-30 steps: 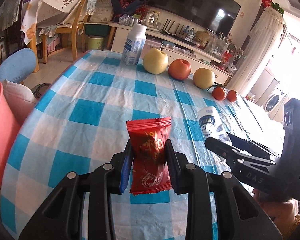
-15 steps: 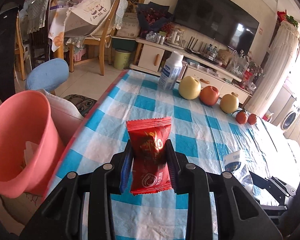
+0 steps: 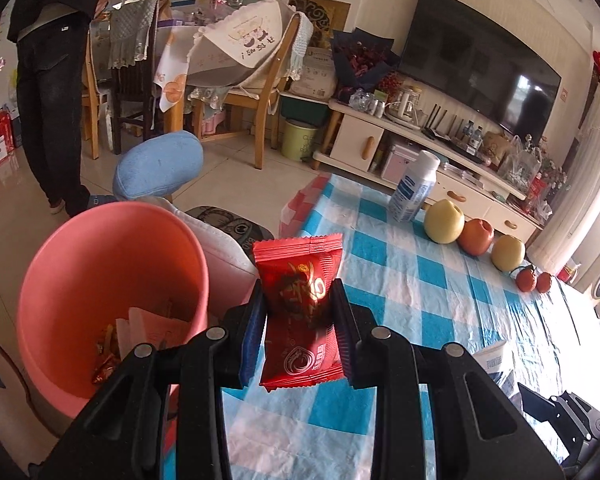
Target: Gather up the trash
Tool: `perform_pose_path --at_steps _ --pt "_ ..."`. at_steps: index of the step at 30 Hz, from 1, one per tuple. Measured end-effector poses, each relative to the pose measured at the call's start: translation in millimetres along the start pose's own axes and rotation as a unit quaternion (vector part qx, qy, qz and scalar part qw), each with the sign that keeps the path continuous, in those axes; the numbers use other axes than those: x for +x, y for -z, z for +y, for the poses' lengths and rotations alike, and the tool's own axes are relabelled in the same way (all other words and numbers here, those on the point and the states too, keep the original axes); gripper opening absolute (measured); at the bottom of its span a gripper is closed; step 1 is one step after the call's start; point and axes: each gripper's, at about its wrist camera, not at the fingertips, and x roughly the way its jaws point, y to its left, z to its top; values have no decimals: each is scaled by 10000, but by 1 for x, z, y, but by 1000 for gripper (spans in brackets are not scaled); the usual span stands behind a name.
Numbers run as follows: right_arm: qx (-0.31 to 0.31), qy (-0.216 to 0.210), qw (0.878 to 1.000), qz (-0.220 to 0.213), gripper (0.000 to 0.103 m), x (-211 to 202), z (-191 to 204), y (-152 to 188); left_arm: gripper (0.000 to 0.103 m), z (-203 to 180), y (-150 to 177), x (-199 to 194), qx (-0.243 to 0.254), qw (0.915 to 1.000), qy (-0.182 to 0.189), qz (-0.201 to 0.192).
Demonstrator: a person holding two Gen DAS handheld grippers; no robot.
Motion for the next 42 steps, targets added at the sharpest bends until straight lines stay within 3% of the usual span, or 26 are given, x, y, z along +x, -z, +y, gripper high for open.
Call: perform_pose_path --at_steps 13,27,36,40,42 --pt "-721 -449 9964 19 61 35 86 -46 33 69 -21 -2 -725 9966 -394 -12" --pt "-1479 -826 9855 135 61 85 168 -82 33 162 -31 1 -1599 9825 -947 115" --pt "-1811 -870 9791 331 61 120 206 -85 34 189 -30 8 -1802 9754 -1242 258" --pt "-1793 -1015 9774 468 64 131 212 -82 42 190 -30 12 -1843 9740 -1279 304" --pt "-1768 -932 9786 488 67 134 212 -79 57 188 -31 13 -1787 9737 -1382 306"
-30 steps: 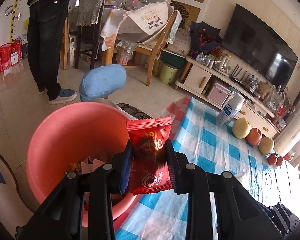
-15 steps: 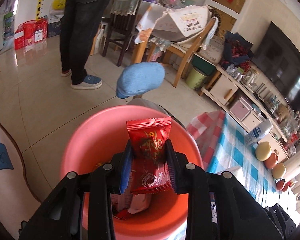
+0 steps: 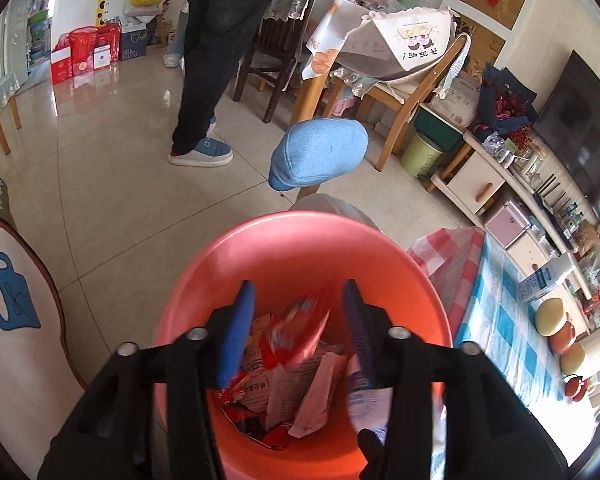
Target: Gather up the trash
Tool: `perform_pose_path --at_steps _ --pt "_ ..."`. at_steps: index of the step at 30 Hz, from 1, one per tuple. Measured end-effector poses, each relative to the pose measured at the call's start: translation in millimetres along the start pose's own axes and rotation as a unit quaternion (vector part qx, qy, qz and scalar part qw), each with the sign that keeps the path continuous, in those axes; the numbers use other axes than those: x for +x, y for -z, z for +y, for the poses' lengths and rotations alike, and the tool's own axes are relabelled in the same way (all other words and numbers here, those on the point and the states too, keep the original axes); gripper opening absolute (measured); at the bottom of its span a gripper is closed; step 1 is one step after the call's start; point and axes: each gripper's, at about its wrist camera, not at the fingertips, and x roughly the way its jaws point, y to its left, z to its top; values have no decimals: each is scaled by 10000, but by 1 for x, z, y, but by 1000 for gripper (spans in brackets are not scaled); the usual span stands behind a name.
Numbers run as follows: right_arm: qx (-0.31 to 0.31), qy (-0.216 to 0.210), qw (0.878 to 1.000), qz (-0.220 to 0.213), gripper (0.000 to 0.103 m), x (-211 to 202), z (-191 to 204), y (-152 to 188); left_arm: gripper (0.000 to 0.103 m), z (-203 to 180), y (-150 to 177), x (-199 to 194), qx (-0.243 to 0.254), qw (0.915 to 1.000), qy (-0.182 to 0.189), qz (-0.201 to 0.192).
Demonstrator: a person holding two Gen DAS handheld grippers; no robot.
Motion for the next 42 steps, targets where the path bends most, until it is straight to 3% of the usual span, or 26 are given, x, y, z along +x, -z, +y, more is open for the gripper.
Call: perform_pose_path --at_steps 2,9,19,28,33,42 --pt "136 36 9999 9 75 1 -4 3 65 -2 0 -2 33 10000 -22 -32" --pt "474 225 9984 -200 87 -13 -25 19 87 -14 1 -4 214 9997 -42 -82" --pt "1206 529 9903 -440 90 -49 -72 48 94 -49 9 -14 795 9964 104 -288" --pt "1467 1012 9822 -598 90 -96 -112 92 95 -97 33 -31 1337 9878 588 -530" --pt "1609 1413 9744 -679 90 -127 -139 122 95 -137 58 -40 1919 9771 741 -545" --pt "2199 1976 9498 -1026 90 -189 -191 184 95 -214 127 -66 2969 9437 1358 -540"
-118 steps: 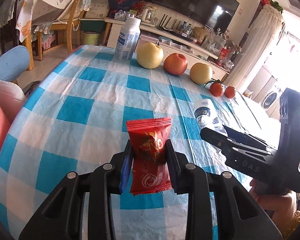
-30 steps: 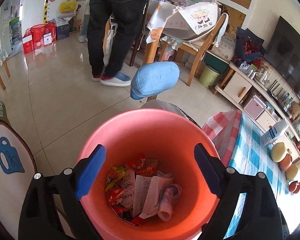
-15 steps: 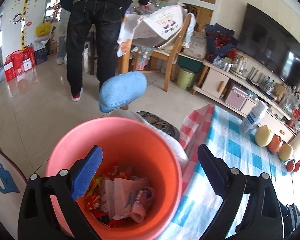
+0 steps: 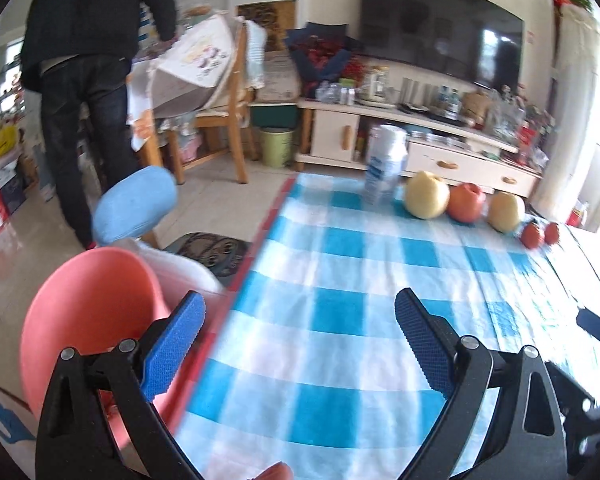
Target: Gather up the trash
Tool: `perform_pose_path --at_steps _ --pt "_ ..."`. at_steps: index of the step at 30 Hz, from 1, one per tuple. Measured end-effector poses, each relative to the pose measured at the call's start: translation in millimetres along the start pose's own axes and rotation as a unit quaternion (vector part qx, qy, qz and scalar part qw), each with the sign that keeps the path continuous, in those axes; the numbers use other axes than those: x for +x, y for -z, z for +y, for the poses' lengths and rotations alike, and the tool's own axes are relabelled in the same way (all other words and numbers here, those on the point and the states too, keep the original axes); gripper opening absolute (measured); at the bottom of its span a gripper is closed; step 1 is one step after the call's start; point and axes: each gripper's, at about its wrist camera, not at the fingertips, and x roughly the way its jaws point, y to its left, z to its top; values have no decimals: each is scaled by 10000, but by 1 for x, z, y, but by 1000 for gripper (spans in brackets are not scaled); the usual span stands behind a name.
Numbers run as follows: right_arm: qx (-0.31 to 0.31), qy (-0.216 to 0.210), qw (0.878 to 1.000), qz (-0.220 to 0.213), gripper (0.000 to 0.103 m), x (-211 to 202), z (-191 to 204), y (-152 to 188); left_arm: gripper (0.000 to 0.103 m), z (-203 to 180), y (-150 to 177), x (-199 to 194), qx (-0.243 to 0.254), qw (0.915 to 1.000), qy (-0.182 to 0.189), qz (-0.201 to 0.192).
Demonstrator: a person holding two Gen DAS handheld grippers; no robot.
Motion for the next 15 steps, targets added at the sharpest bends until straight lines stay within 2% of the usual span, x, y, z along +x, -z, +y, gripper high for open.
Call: perform_pose_path --at_steps 6,11,15 --pt "287 446 9981 -312 90 -28 -62 10 97 -77 12 -14 616 9972 253 -340" --pt "464 785 9944 -527 90 -50 -107 19 98 -136 24 -20 932 9934 539 -400" --pt "437 1165 9900 -668 90 -59 -136 30 98 -178 37 -21 1185 9906 534 -420"
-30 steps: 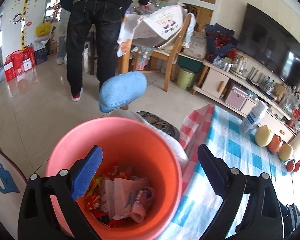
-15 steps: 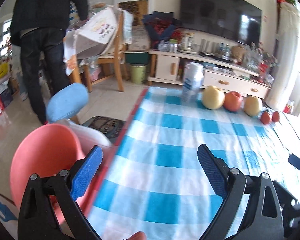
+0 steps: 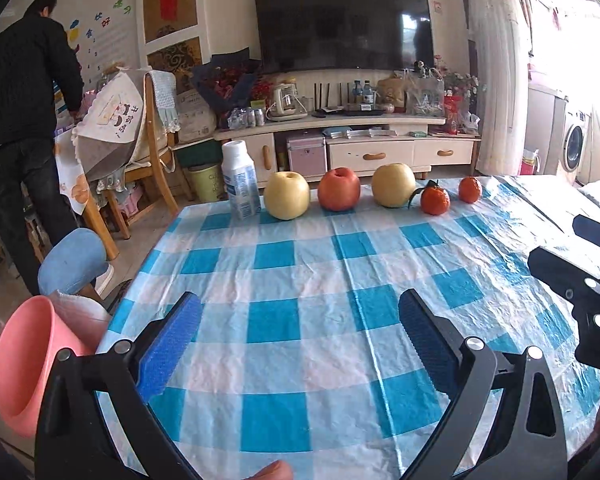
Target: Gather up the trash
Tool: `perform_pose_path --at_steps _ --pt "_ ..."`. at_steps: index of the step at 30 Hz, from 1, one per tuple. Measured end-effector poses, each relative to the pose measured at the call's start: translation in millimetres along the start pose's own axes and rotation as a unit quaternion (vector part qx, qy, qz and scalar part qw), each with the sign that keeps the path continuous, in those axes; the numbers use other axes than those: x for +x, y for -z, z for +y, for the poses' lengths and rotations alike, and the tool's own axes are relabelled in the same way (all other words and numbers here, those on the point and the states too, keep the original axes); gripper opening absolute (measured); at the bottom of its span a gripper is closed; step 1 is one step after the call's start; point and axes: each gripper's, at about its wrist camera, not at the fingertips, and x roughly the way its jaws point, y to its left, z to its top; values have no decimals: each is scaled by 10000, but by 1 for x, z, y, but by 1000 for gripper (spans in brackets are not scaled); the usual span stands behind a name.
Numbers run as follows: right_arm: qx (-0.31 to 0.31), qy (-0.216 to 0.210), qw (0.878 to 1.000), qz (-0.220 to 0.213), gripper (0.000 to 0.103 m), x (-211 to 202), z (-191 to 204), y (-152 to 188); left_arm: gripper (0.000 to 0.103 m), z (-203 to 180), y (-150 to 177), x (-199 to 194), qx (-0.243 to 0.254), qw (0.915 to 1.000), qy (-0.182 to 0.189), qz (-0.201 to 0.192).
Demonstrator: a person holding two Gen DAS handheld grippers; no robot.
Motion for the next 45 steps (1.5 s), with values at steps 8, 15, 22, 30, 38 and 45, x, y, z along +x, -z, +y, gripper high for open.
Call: perform_pose_path --at_steps 8,15,22,30,38,45 --pt "204 253 9994 99 91 4 -50 16 98 -46 6 4 -27 9999 -20 142" --pt "377 257 9990 -15 91 2 -68 18 98 -58 8 14 -195 9994 77 286" --pt "472 271 9985 50 92 12 -77 22 98 -62 8 21 -63 9996 -53 281" --pt "453 211 9986 169 92 24 -72 23 98 -51 11 37 -327 9984 -22 453" --pt "545 75 9964 639 92 56 -67 28 98 -44 22 73 -607 9928 -77 1031" --pt "516 125 9866 1541 92 102 -59 43 98 -42 32 112 -875 9814 -54 1707"
